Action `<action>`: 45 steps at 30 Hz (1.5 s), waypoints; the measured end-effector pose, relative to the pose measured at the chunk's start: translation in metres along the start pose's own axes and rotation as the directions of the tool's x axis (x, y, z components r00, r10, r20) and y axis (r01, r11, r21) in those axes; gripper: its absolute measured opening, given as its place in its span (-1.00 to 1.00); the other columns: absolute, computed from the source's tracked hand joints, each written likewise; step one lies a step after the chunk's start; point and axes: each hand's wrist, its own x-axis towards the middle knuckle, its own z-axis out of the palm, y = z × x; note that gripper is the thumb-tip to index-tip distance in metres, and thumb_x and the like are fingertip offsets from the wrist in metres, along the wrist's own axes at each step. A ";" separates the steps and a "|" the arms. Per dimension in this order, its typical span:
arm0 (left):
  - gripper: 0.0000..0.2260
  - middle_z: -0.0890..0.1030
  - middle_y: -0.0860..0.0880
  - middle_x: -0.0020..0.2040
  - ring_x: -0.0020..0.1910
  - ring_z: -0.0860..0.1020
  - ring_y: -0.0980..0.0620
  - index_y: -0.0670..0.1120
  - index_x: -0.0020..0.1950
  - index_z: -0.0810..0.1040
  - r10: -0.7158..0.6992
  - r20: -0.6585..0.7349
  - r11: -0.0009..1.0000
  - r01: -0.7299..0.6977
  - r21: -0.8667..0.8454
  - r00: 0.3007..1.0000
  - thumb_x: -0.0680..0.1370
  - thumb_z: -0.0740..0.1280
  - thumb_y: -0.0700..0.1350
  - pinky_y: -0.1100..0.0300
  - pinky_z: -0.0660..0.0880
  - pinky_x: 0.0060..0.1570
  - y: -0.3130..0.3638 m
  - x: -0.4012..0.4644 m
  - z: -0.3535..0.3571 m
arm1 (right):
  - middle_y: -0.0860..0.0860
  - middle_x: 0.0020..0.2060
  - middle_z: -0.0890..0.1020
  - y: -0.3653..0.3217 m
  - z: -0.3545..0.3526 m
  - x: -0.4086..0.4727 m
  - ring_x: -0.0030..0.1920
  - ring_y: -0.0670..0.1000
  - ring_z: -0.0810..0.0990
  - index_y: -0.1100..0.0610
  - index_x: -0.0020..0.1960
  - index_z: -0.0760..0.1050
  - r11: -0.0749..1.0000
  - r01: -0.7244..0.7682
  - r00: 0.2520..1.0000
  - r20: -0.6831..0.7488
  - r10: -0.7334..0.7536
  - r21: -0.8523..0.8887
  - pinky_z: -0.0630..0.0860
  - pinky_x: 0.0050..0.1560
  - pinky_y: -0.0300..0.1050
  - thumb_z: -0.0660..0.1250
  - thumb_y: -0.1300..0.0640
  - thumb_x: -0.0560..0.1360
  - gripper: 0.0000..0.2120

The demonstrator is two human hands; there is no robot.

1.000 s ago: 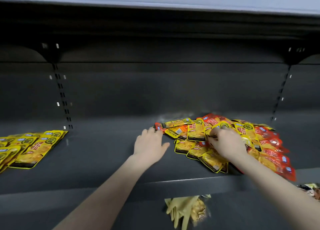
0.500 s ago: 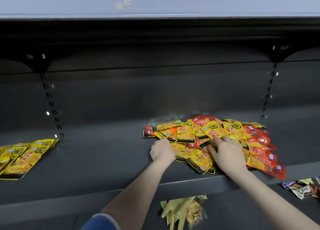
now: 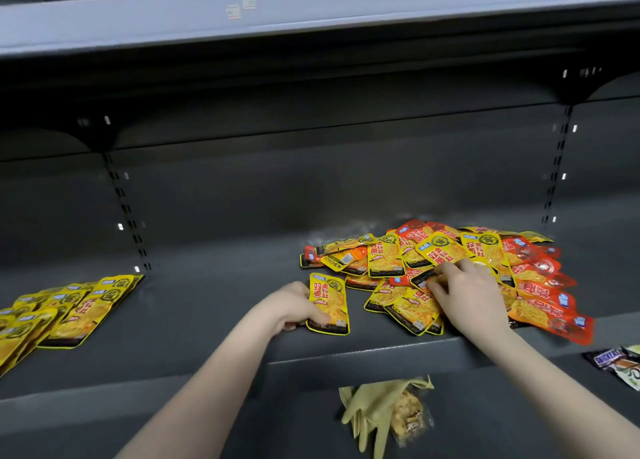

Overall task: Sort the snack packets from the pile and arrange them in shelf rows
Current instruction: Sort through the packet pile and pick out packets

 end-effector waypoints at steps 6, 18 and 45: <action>-0.70 0.46 -0.03 -0.33 -0.38 0.40 0.07 -0.05 -0.15 0.42 -0.044 -0.071 0.990 0.053 0.127 0.997 0.49 0.35 0.16 0.28 0.28 -0.45 -0.024 -0.009 -0.019 | 0.19 -0.13 0.61 -0.004 -0.004 0.001 -0.09 0.25 0.55 0.19 -0.03 0.63 0.998 0.042 0.998 0.038 -0.040 -0.044 0.41 -0.04 0.05 0.40 0.01 0.45 -0.75; -0.29 0.41 -0.12 0.34 0.35 0.32 -0.14 -0.12 0.35 0.36 -0.078 -0.408 0.928 0.216 0.304 0.910 0.39 0.35 0.33 0.08 0.32 0.24 -0.011 0.016 0.013 | 0.09 -0.02 0.58 -0.025 -0.028 -0.024 0.03 0.11 0.58 0.16 0.07 0.47 0.979 -0.120 0.983 0.121 0.141 -0.162 0.49 -0.10 -0.06 0.24 -0.39 0.37 -0.37; -0.60 0.65 -0.13 -0.11 -0.10 0.61 -0.12 -0.16 -0.12 0.54 -0.132 -0.404 0.961 0.016 -0.277 0.905 0.15 0.50 0.00 0.07 0.52 -0.05 -0.049 0.009 -0.020 | 0.16 0.07 0.51 -0.045 -0.031 -0.017 -0.29 0.11 0.52 0.13 0.09 0.44 0.580 -0.531 0.846 0.424 0.323 0.618 0.44 -0.32 -0.16 0.51 0.40 0.23 -0.50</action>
